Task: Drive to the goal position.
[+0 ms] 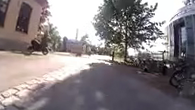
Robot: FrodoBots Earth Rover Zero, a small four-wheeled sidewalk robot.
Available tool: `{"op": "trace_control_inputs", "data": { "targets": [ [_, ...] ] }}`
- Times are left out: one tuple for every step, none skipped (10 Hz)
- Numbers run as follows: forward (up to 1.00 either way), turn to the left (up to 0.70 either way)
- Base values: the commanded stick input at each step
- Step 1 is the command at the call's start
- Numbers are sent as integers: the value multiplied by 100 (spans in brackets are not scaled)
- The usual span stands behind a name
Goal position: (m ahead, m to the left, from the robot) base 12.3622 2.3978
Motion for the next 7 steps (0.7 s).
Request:
{"op": "trace_control_inputs", "data": {
  "targets": [
    [85, 0],
    [85, 0],
    [85, 0],
    [85, 0],
    [85, 0],
    [85, 0],
    [85, 0]
  ]
}}
